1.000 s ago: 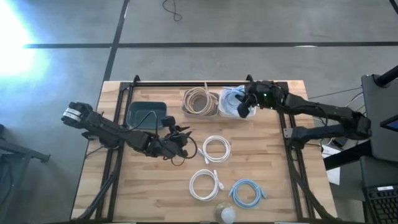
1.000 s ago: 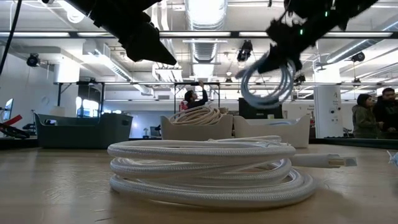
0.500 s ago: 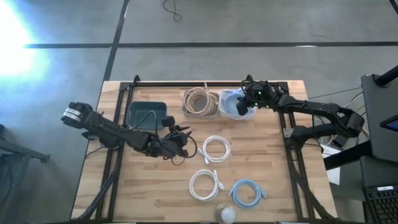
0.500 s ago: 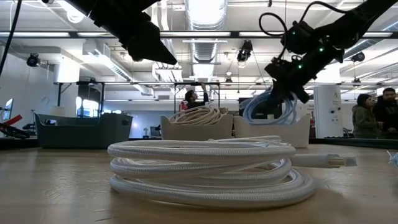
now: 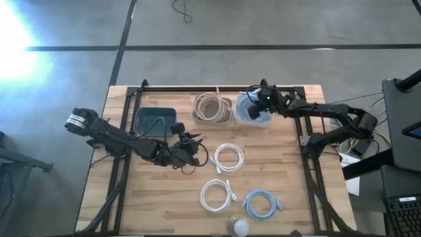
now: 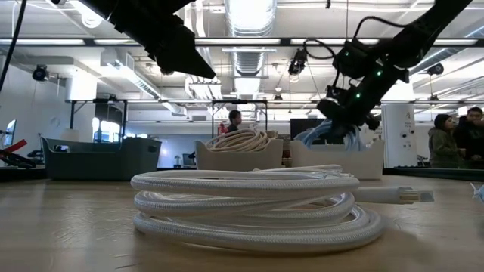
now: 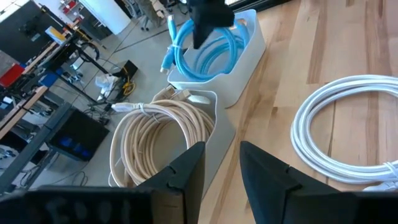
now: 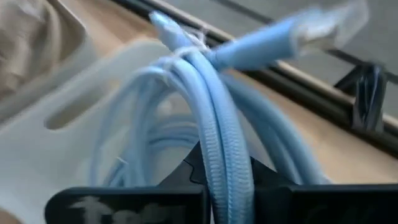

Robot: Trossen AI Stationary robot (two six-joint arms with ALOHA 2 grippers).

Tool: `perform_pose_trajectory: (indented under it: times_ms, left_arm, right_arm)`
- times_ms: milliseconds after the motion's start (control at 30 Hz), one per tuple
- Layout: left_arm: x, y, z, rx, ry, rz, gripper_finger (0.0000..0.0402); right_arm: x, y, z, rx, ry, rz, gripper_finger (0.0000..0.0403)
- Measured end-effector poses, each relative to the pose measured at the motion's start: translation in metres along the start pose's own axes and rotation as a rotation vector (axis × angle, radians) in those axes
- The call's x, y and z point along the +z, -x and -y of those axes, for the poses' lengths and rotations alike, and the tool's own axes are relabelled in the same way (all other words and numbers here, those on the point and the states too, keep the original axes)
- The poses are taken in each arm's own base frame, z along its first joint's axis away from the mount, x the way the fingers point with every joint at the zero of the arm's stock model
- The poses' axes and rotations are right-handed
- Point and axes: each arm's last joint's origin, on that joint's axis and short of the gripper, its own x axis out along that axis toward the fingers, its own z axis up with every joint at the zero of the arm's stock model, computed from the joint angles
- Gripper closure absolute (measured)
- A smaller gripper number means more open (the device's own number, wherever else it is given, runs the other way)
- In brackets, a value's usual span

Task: Pick & Place USB Port
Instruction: Put the top blue USB cable into the white bin

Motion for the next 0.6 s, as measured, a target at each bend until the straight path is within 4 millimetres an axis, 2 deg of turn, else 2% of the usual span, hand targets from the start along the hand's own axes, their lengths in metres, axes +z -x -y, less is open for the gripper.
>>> perform_pose_trajectory:
  times_ms: [167, 367, 600]
  left_arm:
    - [0.0, 0.0, 0.0, -0.002, 0.006, 0.0, 0.028]
    - [0.0, 0.0, 0.0, -0.003, 0.022, -0.002, 0.028]
    - [-0.001, 0.0, 0.0, -0.004, 0.042, -0.008, 0.028]
  right_arm:
    - [-0.003, -0.011, -0.002, -0.01, 0.014, -0.037, 0.0394]
    - [0.008, -0.011, -0.005, 0.0, 0.09, -0.012, 0.0393]
    - [0.014, -0.01, -0.006, 0.003, 0.132, -0.002, 0.0355]
